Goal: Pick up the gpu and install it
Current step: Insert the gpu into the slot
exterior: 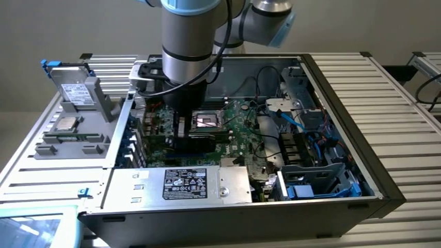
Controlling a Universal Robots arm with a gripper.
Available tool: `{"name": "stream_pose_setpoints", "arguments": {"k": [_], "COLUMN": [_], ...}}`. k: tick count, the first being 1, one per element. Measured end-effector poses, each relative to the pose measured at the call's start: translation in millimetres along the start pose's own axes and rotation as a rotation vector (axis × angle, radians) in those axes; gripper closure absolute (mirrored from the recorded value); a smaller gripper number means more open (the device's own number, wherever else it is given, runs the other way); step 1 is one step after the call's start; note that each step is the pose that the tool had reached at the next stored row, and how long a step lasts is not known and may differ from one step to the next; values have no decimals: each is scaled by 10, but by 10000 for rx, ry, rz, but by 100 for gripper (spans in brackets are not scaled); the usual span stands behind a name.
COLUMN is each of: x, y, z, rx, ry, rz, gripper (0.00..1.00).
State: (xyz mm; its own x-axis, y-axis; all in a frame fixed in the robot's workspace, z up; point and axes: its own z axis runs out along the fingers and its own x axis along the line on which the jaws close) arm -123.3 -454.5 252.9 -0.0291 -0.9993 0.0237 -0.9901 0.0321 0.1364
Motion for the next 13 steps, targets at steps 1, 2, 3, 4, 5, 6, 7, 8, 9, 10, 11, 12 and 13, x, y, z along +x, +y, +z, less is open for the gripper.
{"name": "stream_pose_setpoints", "arguments": {"k": [1, 2, 3, 4, 5, 6, 7, 8, 9, 10, 11, 12, 13], "x": [0, 0, -1, -1, -1, -1, -1, 0, 0, 0, -1, -2, -2], "y": [-1, -2, -3, -3, -3, -3, -3, -3, -3, -2, 1, 4, 10], "z": [0, 0, 0, 0, 0, 0, 0, 0, 3, 6, 8, 11, 13], "rx": [0, 0, 0, 0, 0, 0, 0, -1, -1, -1, -1, 0, 0], "ry": [-2, -5, -7, -8, -8, -8, -8, -7, -6, -6, -7, -8, -10], "rz": [1, -1, -2, -2, -2, -2, -2, -1, -2, -3, -2, -1, -2], "gripper": [72, 72, 72, 72, 72, 72, 72, 72, 72, 72, 72, 72, 72]}}
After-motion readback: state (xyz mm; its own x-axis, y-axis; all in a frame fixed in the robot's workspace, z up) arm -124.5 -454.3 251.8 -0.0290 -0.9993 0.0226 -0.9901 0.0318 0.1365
